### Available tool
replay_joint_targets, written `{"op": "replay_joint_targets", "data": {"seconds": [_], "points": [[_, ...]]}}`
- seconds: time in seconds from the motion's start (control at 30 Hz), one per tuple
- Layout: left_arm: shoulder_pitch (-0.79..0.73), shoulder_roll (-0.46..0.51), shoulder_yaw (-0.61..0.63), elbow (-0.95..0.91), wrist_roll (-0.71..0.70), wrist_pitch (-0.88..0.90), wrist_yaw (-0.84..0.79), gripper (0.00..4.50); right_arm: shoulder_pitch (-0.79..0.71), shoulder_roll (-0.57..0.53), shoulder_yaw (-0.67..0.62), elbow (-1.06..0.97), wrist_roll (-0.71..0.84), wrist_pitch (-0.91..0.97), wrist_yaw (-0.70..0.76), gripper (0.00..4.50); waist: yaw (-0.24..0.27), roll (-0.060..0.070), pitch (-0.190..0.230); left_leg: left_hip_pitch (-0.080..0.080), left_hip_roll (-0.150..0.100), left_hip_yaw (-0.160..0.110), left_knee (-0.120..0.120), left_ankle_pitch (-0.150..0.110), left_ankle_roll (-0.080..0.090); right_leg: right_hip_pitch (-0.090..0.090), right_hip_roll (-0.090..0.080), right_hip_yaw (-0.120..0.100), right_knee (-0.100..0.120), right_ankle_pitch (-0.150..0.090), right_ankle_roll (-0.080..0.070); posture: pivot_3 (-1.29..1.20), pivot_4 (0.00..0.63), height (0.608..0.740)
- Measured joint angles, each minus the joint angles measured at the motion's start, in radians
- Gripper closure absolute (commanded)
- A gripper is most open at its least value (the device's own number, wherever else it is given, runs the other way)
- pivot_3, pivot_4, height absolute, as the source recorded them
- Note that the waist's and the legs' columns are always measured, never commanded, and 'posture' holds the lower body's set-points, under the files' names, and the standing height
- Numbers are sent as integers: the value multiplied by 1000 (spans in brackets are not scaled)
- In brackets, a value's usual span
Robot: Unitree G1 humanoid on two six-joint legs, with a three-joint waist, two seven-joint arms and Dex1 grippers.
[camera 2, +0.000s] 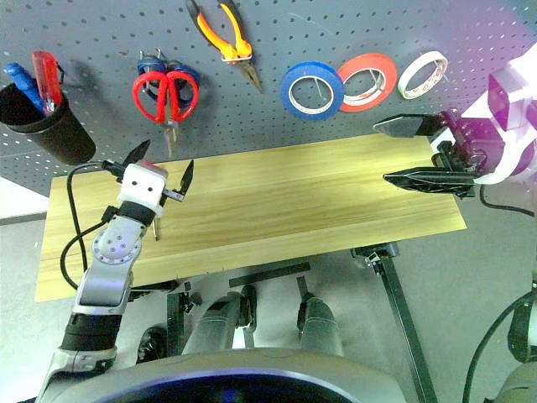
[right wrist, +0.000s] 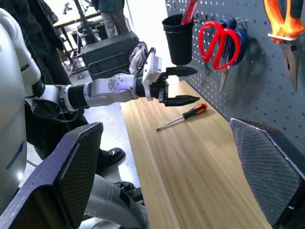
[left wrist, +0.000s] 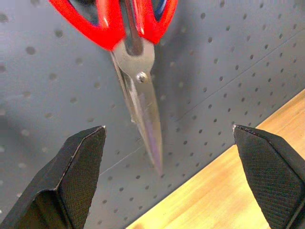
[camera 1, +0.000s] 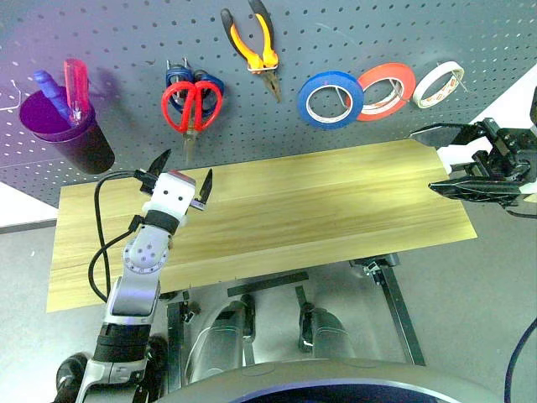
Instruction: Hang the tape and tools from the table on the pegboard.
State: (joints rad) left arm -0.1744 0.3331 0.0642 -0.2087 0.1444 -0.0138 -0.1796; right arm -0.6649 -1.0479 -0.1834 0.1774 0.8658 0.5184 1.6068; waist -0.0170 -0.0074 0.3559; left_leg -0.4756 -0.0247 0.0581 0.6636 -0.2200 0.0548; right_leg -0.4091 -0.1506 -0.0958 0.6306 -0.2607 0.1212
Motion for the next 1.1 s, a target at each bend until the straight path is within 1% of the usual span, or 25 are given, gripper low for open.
{"op": "replay_joint_targets", "data": {"seconds": [0.17,0.27,0.47,0.63,0.73,0.83,0.93,1.03,1.1], "points": [[121,14,33,-117,-1,27,-9,49,-5,12,5,4,-9,-3,0,0,1,0,0,0,0,0,0,0,0,0,0,0,0,0,0,-92,336,740],[186,22,51,-139,1,35,-8,49,-9,24,12,9,-20,-6,0,0,4,0,0,0,0,0,0,-1,-2,0,0,0,0,0,0,-81,335,740],[245,9,80,-169,-11,99,-6,49,-19,53,27,21,-25,-10,0,0,6,0,0,0,0,0,0,-2,-2,0,0,0,0,0,0,-62,333,740],[260,-36,135,-144,-61,195,15,49,-26,65,56,21,-27,-14,0,0,7,0,0,0,0,0,0,-2,-2,0,0,0,0,0,0,-57,342,740],[250,-58,180,-85,-105,260,27,49,-36,70,63,22,-27,-14,0,0,7,0,0,0,0,0,0,-2,-2,0,0,0,0,0,0,-54,349,740],[223,-61,186,-19,-120,288,31,49,-41,76,66,21,-28,-16,0,0,10,0,0,0,0,0,0,-2,-2,0,0,0,0,0,0,-55,350,740],[106,-62,187,61,-136,326,53,49,-41,105,84,20,-49,-27,1,0,19,0,0,0,0,0,0,-2,-2,0,0,0,1,1,1,-60,355,740],[38,-61,187,124,-146,337,60,49,-38,124,99,19,-89,-47,0,0,23,0,0,0,0,1,0,-2,-2,-1,0,0,0,1,1,-68,362,740],[-18,-56,183,198,-148,337,63,49,-23,135,104,18,-127,-63,-7,0,25,0,0,0,0,1,0,-2,-1,-1,0,0,0,1,1,-75,366,740]]}}
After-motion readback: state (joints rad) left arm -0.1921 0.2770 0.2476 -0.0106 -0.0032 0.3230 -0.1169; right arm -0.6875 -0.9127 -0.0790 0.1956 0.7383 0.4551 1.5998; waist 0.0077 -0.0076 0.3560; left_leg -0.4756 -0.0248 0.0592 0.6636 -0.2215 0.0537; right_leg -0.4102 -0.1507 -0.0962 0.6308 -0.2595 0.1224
